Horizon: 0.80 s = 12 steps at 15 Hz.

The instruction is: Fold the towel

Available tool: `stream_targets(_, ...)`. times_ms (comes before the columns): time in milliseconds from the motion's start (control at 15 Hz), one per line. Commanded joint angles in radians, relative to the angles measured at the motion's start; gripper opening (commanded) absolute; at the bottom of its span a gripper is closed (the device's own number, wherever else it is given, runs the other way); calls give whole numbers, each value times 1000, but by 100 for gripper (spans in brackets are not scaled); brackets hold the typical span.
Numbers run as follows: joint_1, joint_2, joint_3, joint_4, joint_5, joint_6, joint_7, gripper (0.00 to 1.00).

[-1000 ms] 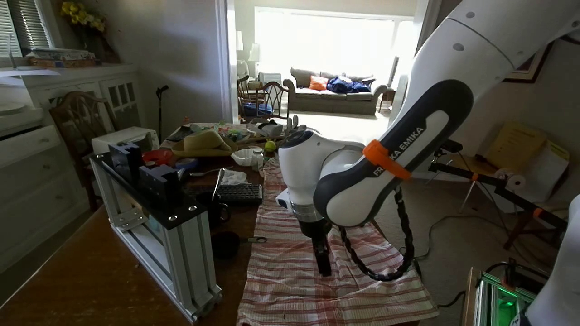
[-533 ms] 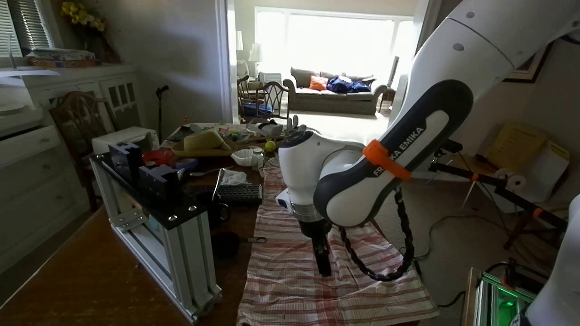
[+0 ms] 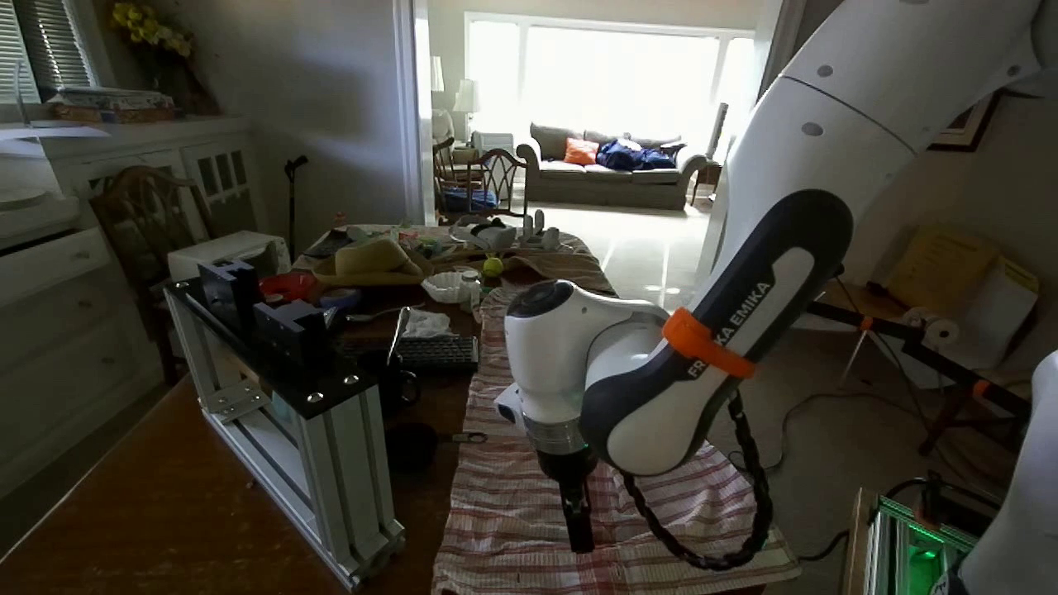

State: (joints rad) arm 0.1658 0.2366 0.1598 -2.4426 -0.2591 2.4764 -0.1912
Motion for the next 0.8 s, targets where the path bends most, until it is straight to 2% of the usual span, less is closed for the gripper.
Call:
stream_targets(0, 23, 44, -2, -19, -20, 105, 62, 100)
stream_targets(267, 37, 81, 0, -22, -2, 175, 86, 100)
stream_targets(333, 38, 87, 3, -24, 4, 190, 85, 75)
stream_targets(400, 41, 92, 1, -26, 2, 201, 90, 75)
stream_targets(733, 41, 113, 4, -28, 7, 230, 75, 33)
